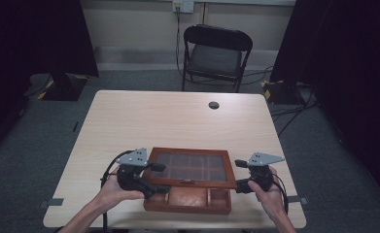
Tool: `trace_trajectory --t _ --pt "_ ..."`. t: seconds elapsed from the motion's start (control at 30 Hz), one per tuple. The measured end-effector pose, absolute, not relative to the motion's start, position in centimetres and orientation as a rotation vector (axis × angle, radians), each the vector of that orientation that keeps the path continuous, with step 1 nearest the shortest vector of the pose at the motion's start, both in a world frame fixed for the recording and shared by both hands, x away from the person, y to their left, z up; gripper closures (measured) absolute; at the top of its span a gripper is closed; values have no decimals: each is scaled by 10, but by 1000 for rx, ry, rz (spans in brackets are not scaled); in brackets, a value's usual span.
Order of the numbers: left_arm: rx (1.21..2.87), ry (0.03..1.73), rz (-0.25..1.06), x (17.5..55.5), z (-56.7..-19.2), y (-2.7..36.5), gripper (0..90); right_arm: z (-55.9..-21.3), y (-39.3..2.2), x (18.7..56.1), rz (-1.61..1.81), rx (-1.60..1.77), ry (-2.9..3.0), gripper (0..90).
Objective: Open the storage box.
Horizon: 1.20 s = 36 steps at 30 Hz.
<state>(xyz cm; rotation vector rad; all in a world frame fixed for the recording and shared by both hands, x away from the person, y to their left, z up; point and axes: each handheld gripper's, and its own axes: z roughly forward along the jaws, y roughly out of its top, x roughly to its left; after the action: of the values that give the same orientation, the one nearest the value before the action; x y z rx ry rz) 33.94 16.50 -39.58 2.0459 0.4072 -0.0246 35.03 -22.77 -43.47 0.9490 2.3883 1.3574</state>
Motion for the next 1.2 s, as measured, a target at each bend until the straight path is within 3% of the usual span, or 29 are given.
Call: trace_trajectory --t 0.33,1.2 --pt "2030 432 27 345 -396 174 193 -427 -227 354 1381 947 2364 177" --pt "2000 426 146 351 -396 187 216 -417 -225 357 1396 939 2343 182"
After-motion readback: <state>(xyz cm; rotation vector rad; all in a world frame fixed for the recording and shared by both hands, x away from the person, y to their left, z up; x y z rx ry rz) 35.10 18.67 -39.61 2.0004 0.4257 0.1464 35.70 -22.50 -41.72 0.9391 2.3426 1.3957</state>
